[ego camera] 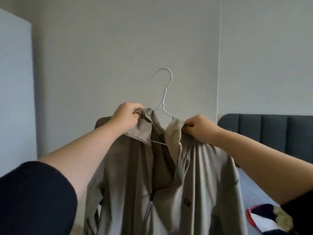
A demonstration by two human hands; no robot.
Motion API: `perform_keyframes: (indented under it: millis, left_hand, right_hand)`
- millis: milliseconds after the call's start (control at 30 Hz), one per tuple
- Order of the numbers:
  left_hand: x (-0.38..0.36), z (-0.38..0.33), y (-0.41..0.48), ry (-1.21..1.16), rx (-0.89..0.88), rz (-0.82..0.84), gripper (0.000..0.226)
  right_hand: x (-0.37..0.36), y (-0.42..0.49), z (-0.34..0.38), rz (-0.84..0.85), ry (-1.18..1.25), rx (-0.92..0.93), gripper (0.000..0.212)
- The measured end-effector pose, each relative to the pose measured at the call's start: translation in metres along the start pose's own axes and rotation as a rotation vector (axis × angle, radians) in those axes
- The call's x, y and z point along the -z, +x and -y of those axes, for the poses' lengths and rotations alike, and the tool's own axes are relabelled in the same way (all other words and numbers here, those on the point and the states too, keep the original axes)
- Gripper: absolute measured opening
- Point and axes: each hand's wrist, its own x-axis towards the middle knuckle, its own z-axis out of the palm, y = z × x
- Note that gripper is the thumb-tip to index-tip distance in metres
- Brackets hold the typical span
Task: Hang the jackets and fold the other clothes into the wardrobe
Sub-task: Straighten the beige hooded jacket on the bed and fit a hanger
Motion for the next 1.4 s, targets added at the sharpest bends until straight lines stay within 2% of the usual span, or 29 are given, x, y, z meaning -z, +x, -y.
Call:
perform_keyframes:
  millis: [100,267,367,467,533,600,633,700,733,800,867,900,1033,1100,1167,1233,1333,1400]
  left_hand:
    - [-0.004,0.016,-0.01,0.058,0.077,0.048,0.035]
    - [0.001,0.035,-0.021,0.313,0.179,-0.126,0.04]
    - [-0.008,0.029,-0.036,-0.018,0.254,-0.251,0.031]
    - [-0.036,0.029,-0.067,-0.154,0.28,-0.198,0.023]
    - [-0.047,0.042,-0.081,-0.143,0.396,-0.14,0.023]
    - [-0.04,0.053,-0.082,-0.063,0.474,-0.204,0.021]
    - [-0.033,0.057,-0.08,-0.006,0.448,-0.293,0.02]
    - [-0.015,0.061,-0.071,0.125,0.24,-0.465,0.022]
    - [-0.007,0.062,-0.066,0.2,0.135,-0.474,0.028]
    - [0.006,0.066,-0.053,0.378,0.007,-0.286,0.039]
    - [0.014,0.067,-0.043,0.489,-0.05,-0.059,0.027]
    - [0.014,0.068,-0.041,0.471,-0.044,-0.005,0.017]
    - [0.01,0.072,-0.048,0.409,0.101,0.014,0.026]
    - [0.007,0.078,-0.054,0.409,0.146,-0.038,0.024]
    - [0.009,0.083,-0.059,0.423,0.205,-0.078,0.023]
    - [0.015,0.088,-0.062,0.461,0.252,-0.115,0.023]
    - [0.026,0.092,-0.065,0.515,0.293,-0.166,0.026]
    - [0.034,0.094,-0.066,0.516,0.309,-0.195,0.031]
  right_hand:
    - [-0.031,0.003,0.0,-0.072,0.169,-0.097,0.033]
    - [-0.067,0.012,0.0,-0.248,0.209,-0.187,0.033]
    - [-0.074,0.015,0.004,-0.362,0.246,-0.198,0.028]
    - [-0.076,0.017,0.004,-0.476,0.299,-0.166,0.031]
    - [-0.075,0.017,0.001,-0.449,0.325,-0.136,0.032]
    - [-0.074,0.017,-0.001,-0.403,0.327,-0.093,0.032]
    - [-0.074,0.017,-0.001,-0.393,0.331,-0.074,0.033]
    - [-0.074,0.018,0.0,-0.399,0.335,-0.04,0.037]
    - [-0.074,0.019,0.0,-0.397,0.34,-0.023,0.038]
    - [-0.076,0.019,-0.001,-0.379,0.354,0.024,0.04]
    - [-0.079,0.016,-0.005,-0.35,0.371,0.072,0.042]
    - [-0.08,0.014,-0.007,-0.337,0.369,0.078,0.041]
    - [-0.088,0.007,-0.014,-0.265,0.35,-0.023,0.022]
    - [-0.084,0.008,-0.016,-0.33,0.462,-0.139,0.03]
    - [-0.08,0.011,-0.015,-0.366,0.634,-0.235,0.027]
    - [-0.085,0.016,-0.006,-0.268,0.72,-0.272,0.024]
    - [-0.109,0.023,0.012,-0.126,0.582,-0.276,0.021]
    - [-0.124,0.028,0.023,-0.115,0.596,-0.317,0.035]
